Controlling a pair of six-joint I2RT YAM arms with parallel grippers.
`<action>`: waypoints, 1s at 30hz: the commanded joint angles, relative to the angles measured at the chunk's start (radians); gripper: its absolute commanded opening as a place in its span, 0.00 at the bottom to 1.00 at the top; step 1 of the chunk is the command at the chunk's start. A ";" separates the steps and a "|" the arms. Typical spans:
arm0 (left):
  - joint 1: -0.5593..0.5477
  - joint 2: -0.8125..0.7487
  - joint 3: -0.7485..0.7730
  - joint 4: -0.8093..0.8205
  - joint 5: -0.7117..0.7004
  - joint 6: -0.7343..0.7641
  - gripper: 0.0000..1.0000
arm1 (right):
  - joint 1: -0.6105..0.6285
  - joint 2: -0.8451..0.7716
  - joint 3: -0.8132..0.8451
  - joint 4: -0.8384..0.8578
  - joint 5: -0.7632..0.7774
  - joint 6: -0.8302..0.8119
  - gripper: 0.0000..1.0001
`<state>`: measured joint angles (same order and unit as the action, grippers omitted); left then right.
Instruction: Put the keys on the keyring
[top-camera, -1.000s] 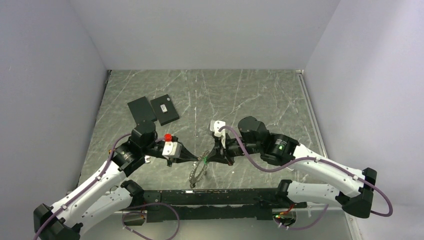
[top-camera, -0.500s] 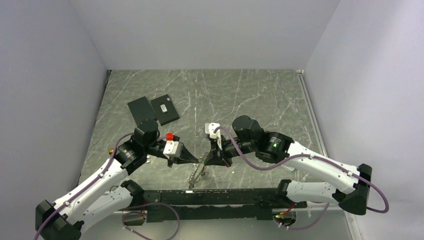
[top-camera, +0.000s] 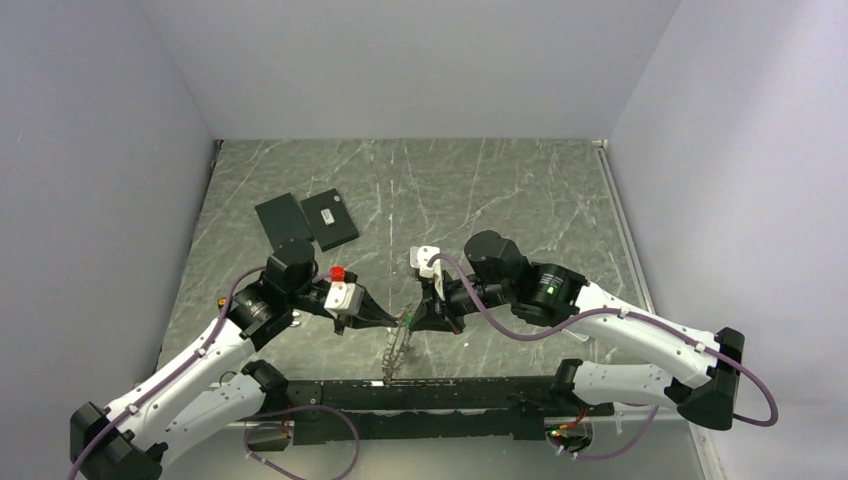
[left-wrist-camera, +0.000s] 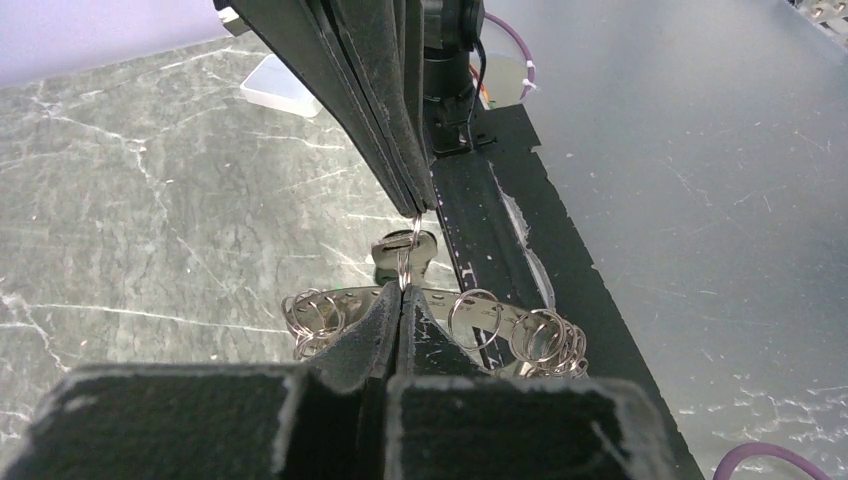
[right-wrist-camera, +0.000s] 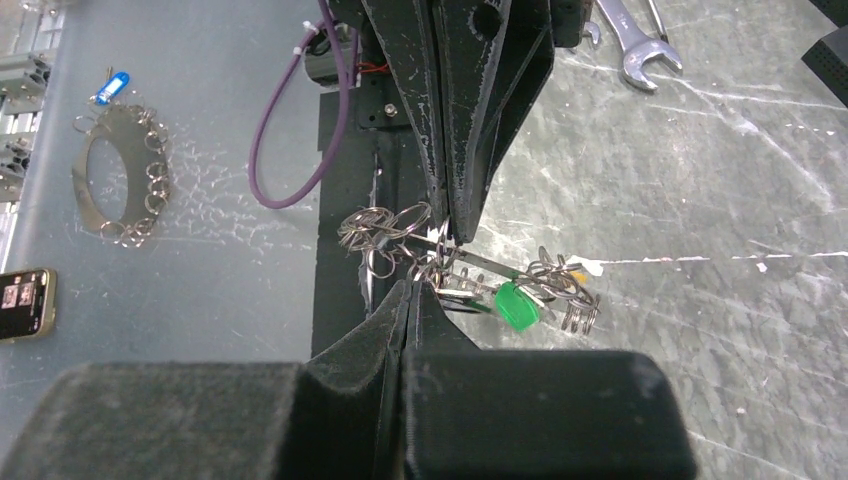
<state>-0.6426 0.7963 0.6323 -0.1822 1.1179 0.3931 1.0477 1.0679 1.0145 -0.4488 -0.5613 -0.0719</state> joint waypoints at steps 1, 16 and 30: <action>0.007 -0.027 0.015 0.071 0.022 -0.035 0.00 | 0.000 0.010 0.049 0.018 -0.020 -0.017 0.00; 0.007 0.003 0.027 0.051 0.031 -0.026 0.00 | 0.016 0.022 0.062 0.009 -0.016 -0.025 0.00; 0.007 0.021 0.037 0.025 0.054 -0.017 0.00 | 0.026 0.047 0.085 0.004 -0.002 -0.035 0.00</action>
<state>-0.6392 0.8219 0.6323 -0.1791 1.1221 0.3786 1.0702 1.1137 1.0492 -0.4660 -0.5594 -0.0868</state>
